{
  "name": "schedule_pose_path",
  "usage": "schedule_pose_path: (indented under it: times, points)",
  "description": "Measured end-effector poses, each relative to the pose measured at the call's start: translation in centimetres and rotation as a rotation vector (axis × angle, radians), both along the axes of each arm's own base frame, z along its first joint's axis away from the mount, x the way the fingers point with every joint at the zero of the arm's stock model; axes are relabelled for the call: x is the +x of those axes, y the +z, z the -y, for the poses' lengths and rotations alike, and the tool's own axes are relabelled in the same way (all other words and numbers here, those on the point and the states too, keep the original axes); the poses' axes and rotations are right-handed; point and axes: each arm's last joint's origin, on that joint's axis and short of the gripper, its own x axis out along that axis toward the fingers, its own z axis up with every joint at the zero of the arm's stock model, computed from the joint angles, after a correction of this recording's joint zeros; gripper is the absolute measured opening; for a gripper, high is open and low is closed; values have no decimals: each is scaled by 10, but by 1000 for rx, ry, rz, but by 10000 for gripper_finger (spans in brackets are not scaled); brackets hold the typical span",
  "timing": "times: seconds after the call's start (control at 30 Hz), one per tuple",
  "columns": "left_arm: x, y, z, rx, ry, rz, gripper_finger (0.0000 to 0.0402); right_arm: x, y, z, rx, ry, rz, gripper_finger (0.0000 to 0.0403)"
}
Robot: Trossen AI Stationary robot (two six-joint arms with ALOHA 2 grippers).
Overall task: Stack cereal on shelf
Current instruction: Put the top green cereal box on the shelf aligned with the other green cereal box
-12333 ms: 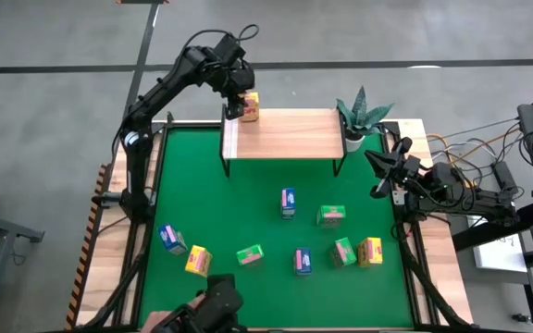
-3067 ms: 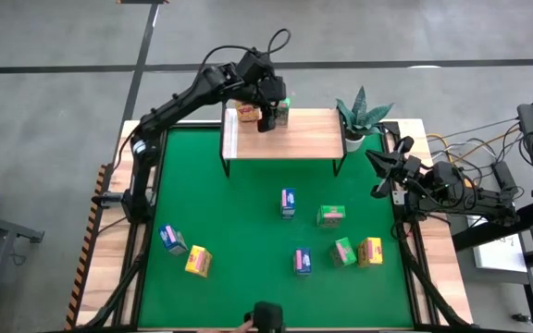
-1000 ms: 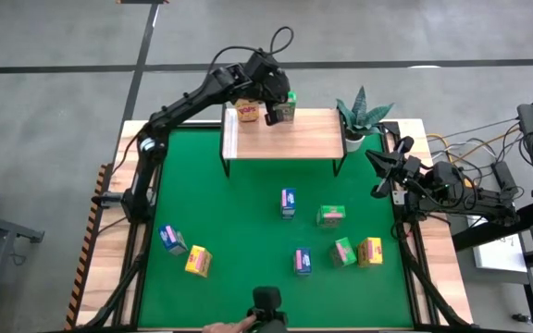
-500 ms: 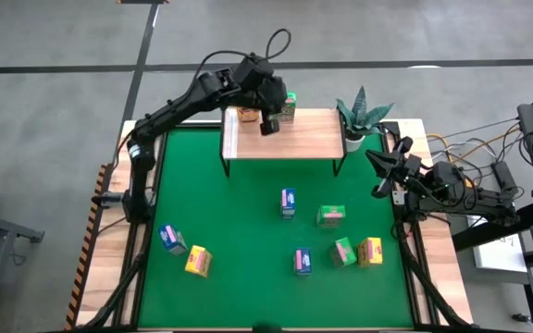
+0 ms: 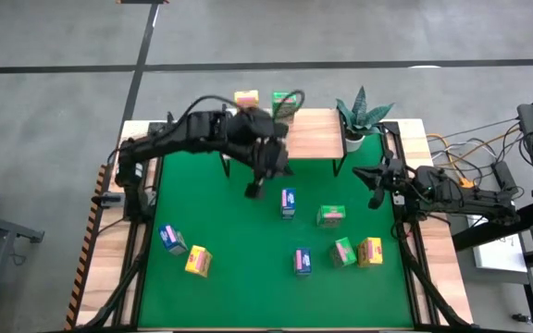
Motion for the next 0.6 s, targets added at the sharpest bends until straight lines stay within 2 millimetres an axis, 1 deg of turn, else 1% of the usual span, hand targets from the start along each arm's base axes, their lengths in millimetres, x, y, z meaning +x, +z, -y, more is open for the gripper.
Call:
schedule_pose_path:
  times: [0.1, 0.17, 0.27, 0.4, 0.6]
  points:
    - [-5, -5, 5, -30, 11, -25, 0, 0, 4, -1, -2, 14, 27, 18]
    - [-8, -10, 5, -52, 30, -13, 0, 0, 6, -2, -4, 28, 47, 18]
    - [-17, -18, 5, -75, 60, 29, 0, 2, 6, -4, -6, 69, 55, 18]
    - [-39, -33, 5, -110, 123, 95, 0, 7, 4, -7, -4, 99, 44, 18]
    - [-75, -63, 13, -171, 166, 228, 0, 18, 5, -8, -4, 116, 45, 18]
